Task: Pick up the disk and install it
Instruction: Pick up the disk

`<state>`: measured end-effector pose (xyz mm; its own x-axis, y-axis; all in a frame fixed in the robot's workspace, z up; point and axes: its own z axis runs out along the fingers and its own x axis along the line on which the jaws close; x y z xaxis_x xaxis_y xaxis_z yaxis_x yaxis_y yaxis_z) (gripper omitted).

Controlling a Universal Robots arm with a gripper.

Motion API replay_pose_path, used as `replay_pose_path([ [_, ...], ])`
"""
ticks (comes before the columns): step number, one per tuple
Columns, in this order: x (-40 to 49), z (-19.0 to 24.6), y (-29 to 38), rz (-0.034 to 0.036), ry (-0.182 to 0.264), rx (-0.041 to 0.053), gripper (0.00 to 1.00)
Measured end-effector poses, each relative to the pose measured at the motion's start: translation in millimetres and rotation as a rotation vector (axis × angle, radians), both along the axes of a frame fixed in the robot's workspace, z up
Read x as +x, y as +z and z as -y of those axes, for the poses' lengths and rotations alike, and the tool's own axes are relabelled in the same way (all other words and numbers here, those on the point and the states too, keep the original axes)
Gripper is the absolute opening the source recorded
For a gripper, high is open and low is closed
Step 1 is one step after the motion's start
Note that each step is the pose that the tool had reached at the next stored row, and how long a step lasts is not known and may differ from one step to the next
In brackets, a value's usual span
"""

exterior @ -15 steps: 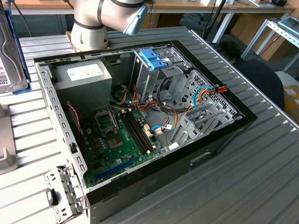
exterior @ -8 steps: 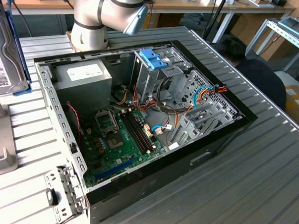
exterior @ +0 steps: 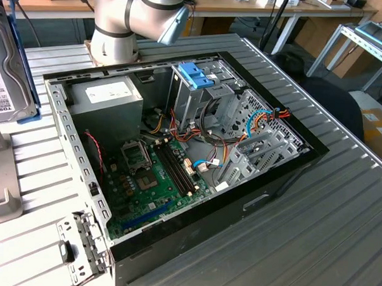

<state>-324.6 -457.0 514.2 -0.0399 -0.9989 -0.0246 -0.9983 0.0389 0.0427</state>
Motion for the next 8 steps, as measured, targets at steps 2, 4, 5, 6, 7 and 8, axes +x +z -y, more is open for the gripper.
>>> replay_pose_path([
  [2,0.1,0.7,0.0,0.0000,0.000,0.0000,0.37],
  [4,0.1,1.4,0.0,0.0000,0.000,0.0000,0.37],
  [5,0.1,1.9,0.0,0.0001,0.000,0.0001,0.37],
  [6,0.0,2.2,0.0,0.0000,0.000,0.0001,0.37],
  [7,0.1,2.7,0.0,0.0000,0.000,0.0000,0.37],
  [8,0.1,3.0,0.0,0.0001,0.000,0.0001,0.37],
])
